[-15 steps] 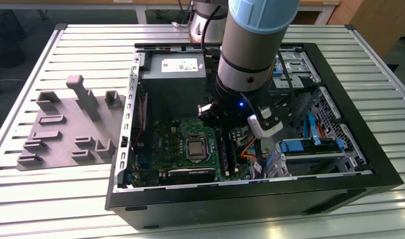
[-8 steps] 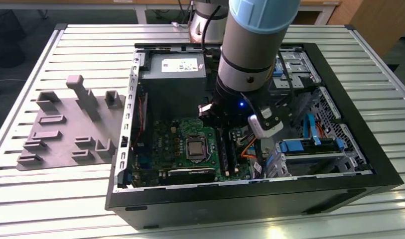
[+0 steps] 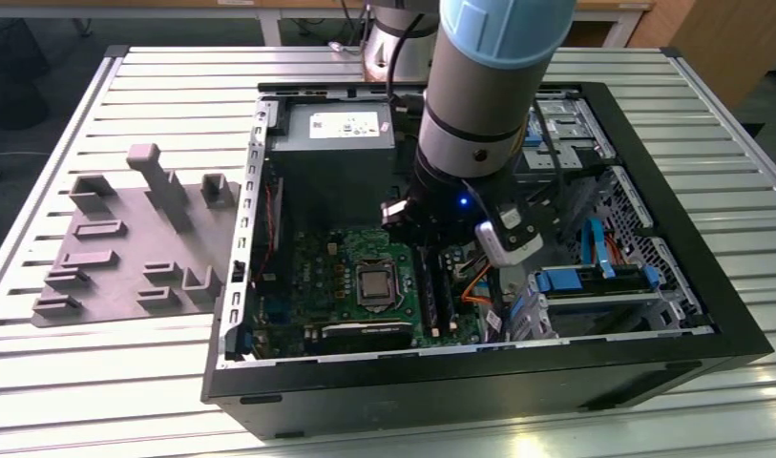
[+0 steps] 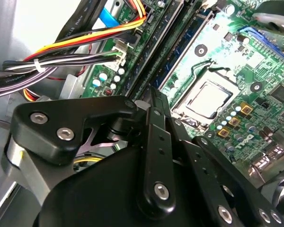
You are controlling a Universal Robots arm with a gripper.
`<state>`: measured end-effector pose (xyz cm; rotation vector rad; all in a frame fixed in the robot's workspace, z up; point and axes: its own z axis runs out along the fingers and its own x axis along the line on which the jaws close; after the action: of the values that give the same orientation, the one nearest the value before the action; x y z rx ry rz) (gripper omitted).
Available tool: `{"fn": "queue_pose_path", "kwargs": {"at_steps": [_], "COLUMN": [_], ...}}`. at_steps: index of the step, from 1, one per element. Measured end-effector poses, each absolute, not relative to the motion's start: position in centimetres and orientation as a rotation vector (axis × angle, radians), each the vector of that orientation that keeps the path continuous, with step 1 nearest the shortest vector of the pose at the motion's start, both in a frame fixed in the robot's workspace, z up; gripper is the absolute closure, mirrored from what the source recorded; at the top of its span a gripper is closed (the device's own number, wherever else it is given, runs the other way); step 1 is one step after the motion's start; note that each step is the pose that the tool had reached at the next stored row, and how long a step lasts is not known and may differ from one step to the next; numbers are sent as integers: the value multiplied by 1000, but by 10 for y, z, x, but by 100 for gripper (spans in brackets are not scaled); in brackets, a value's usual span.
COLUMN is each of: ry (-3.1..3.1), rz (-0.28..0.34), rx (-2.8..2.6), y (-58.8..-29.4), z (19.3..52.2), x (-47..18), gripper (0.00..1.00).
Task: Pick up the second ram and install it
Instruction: 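Press down the second ram until it locks into place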
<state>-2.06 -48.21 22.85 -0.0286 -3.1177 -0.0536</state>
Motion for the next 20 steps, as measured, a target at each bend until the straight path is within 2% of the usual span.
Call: {"fn": "queue_pose_path", "kwargs": {"at_steps": [15,20], "ry": [-3117,-3119], "rz": [-50,-57], "rx": [-29,-29], "y": [-482,-482], "z": [214,220], "x": [-21,-20], "gripper": [89,89]}}
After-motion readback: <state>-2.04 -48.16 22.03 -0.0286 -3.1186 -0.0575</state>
